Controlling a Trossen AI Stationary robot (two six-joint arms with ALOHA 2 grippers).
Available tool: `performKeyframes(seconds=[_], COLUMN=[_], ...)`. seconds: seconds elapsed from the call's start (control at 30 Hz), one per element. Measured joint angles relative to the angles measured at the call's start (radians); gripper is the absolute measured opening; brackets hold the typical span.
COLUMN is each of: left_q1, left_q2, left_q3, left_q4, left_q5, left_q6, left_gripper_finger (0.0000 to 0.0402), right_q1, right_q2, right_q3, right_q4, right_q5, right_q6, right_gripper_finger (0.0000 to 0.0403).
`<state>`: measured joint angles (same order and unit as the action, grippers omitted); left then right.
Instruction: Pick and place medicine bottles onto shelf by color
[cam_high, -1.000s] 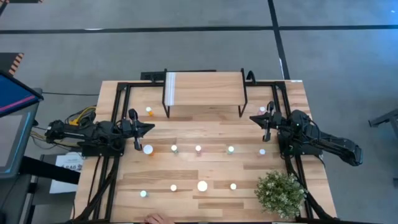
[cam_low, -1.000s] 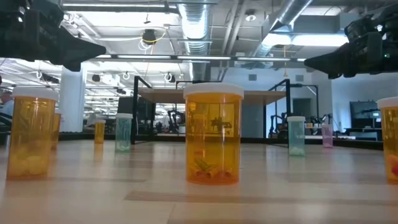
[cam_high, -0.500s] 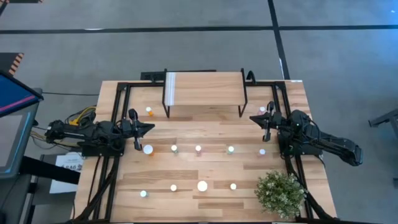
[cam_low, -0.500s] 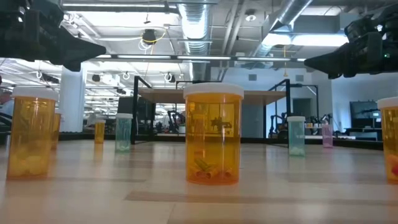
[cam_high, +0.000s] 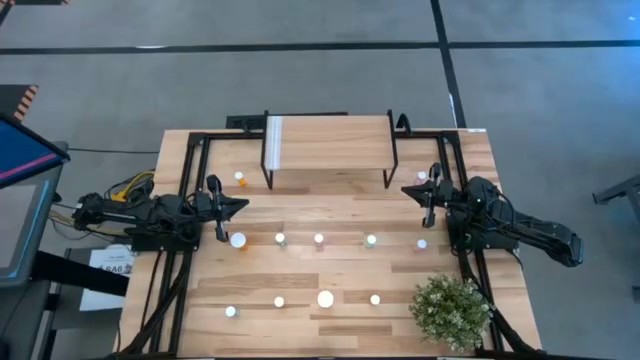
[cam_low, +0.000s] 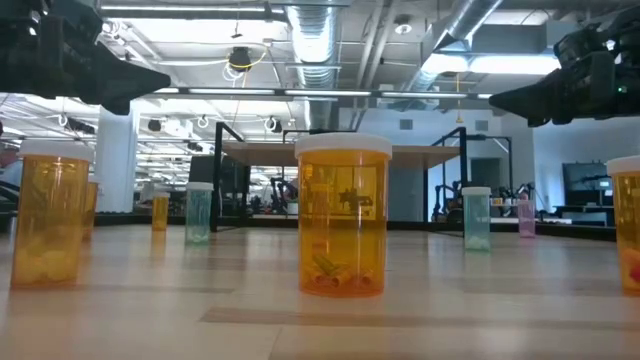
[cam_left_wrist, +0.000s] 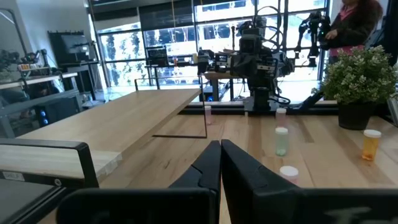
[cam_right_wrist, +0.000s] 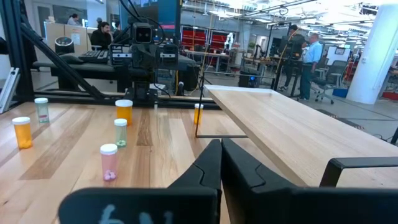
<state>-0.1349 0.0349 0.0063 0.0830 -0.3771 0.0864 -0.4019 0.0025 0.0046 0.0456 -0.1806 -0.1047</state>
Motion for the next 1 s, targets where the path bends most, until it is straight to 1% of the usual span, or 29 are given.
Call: performKeyframes(seconds=[0.5, 0.57, 0.73, 0.8, 0.93, 1.0], left_q1=[0.000, 0.000, 0.000, 0.000, 0.000, 0.000], left_q2=[0.000, 0.000, 0.000, 0.000, 0.000, 0.000], left_q3=[0.000, 0.000, 0.000, 0.000, 0.000, 0.000], left_q4=[0.000, 0.000, 0.000, 0.000, 0.000, 0.000], left_q5=[0.000, 0.000, 0.000, 0.000, 0.000, 0.000], left_q6=[0.000, 0.000, 0.000, 0.000, 0.000, 0.000], left_gripper_finger=[0.0000, 0.0000, 0.0000, 0.0000, 0.0000, 0.0000], right_q1=[0.000, 0.000, 0.001, 0.001, -0.004, -0.007], right_q2=[0.000, 0.000, 0.000, 0.000, 0.001, 0.000], right_q3=[0.000, 0.000, 0.000, 0.004, 0.063, 0.122], right_q4=[0.008, 0.027, 0.124, 0.153, 0.121, 0.050], right_q5=[0.000, 0.000, 0.000, 0.000, 0.011, 0.063], right_q6=[0.014, 0.053, 0.255, 0.307, 0.291, 0.289], right_gripper_finger=[0.0027, 0.0027, 0.0028, 0.0028, 0.0028, 0.0033])
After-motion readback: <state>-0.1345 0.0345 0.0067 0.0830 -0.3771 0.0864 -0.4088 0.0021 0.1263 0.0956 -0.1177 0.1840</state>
